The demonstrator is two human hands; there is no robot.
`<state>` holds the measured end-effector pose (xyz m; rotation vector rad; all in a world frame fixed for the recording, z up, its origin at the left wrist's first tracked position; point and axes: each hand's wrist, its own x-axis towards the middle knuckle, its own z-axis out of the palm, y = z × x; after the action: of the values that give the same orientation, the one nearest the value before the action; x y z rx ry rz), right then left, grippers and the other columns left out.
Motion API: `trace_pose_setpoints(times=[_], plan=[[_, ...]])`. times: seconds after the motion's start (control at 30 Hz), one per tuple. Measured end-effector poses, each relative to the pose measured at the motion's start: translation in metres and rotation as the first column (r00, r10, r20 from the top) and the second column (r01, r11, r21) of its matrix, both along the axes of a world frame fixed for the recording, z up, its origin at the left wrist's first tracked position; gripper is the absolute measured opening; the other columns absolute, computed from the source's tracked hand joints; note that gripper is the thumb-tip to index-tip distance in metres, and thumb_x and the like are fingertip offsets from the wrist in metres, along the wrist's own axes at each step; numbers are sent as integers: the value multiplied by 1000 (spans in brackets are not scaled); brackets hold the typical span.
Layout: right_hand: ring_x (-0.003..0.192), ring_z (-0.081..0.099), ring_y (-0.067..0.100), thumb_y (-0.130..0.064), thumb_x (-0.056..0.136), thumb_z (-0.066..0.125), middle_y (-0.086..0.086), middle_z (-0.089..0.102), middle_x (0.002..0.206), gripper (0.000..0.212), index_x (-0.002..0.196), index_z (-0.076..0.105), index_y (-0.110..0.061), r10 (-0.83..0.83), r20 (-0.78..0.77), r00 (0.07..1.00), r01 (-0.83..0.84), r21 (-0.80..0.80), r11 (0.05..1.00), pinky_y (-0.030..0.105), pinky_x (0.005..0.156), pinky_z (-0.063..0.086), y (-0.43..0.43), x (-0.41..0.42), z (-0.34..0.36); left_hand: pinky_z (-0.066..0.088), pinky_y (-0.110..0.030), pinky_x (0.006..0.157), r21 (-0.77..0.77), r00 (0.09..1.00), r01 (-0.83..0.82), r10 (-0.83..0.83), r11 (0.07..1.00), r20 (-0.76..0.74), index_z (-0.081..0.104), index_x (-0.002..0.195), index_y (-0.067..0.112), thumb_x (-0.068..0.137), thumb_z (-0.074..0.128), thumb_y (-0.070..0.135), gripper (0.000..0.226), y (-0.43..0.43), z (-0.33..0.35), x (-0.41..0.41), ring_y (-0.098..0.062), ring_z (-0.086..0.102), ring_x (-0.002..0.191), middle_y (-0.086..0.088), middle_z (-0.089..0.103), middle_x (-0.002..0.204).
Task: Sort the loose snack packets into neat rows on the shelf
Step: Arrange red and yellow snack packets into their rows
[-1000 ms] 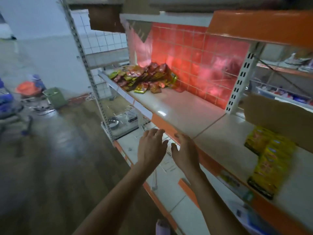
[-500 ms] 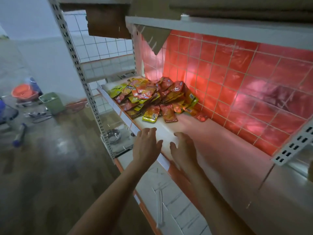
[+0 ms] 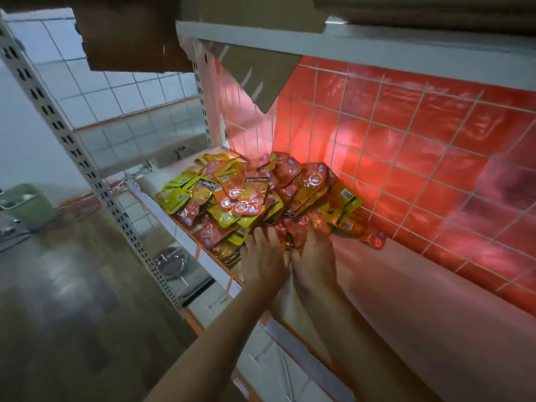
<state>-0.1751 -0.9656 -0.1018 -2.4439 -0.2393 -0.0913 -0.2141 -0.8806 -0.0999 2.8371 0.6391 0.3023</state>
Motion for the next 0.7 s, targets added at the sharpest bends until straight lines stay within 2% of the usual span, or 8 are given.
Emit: trace_pose_setpoints(times=[0.2, 0.3, 0.37, 0.43, 0.53, 0.57, 0.63, 0.7], plan=[[118, 50, 27, -18, 81, 61, 7, 49, 135, 55, 133, 45, -18, -24, 51, 998, 32, -164, 986, 35, 97, 42, 8, 8, -6, 49, -35, 63, 110, 993, 63, -74, 992, 94, 55, 93, 15, 76, 68, 46, 38, 9, -13, 9, -25, 54, 76, -8, 53, 84], [108, 54, 31, -18, 86, 51, 10, 59, 123, 50, 136, 45, -22, -25, 29, 999, 29, -169, 985, 36, 89, 43, 9, 3, 4, 48, -35, 60, 93, 981, 144, -154, 985, 117, 55, 94, 15, 81, 65, 37, 27, 7, -16, 10, -26, 57, 74, -8, 56, 83], [102, 58, 36, -22, 92, 44, 15, 64, 113, 42, 135, 46, -26, -99, -32, 995, 96, -91, 991, 36, 80, 43, 1, -1, 13, 48, -36, 67, -4, 962, 217, -213, 976, 168, 55, 101, 16, 83, 57, 32, 24, 4, -13, 8, -28, 60, 81, -7, 60, 89], [101, 59, 39, -30, 98, 38, 19, 65, 109, 33, 127, 52, -24, -185, -117, 976, 192, 51, 980, 37, 78, 42, -16, -5, 19, 45, -32, 64, -197, 922, 315, -250, 928, 297, 56, 96, 22, 86, 50, 32, 16, -4, -3, 3, -25, 62, 77, -4, 65, 83], [103, 59, 34, -18, 96, 40, 15, 66, 113, 28, 112, 63, -15, -279, -209, 937, 330, 278, 902, 35, 84, 44, -44, -12, 23, 40, -28, 64, -488, 895, 402, -220, 775, 388, 59, 101, 24, 90, 37, 39, 29, -14, 12, -1, -23, 65, 80, -1, 69, 87], [101, 60, 31, -17, 92, 43, 12, 67, 110, 27, 108, 66, -16, -305, -264, 915, 385, 352, 853, 35, 84, 46, -51, -14, 23, 43, -30, 68, -614, 903, 410, -209, 675, 375, 60, 103, 26, 88, 34, 41, 33, -16, 12, 2, -20, 65, 85, 1, 69, 93], [91, 64, 29, -28, 78, 46, 8, 70, 97, 29, 94, 69, -20, -332, -360, 872, 475, 459, 751, 43, 82, 53, -66, -19, 24, 53, -42, 80, -830, 923, 384, -164, 405, 347, 65, 98, 31, 85, 35, 42, 34, -25, 17, 8, -19, 65, 91, 1, 69, 97], [87, 66, 34, -33, 65, 42, 12, 70, 91, 32, 79, 67, -21, -351, -413, 841, 531, 502, 683, 51, 81, 54, -86, -23, 22, 56, -49, 81, -939, 945, 312, -153, 146, 290, 70, 91, 29, 81, 38, 39, 35, -38, 22, 10, -25, 68, 91, -6, 71, 96]])
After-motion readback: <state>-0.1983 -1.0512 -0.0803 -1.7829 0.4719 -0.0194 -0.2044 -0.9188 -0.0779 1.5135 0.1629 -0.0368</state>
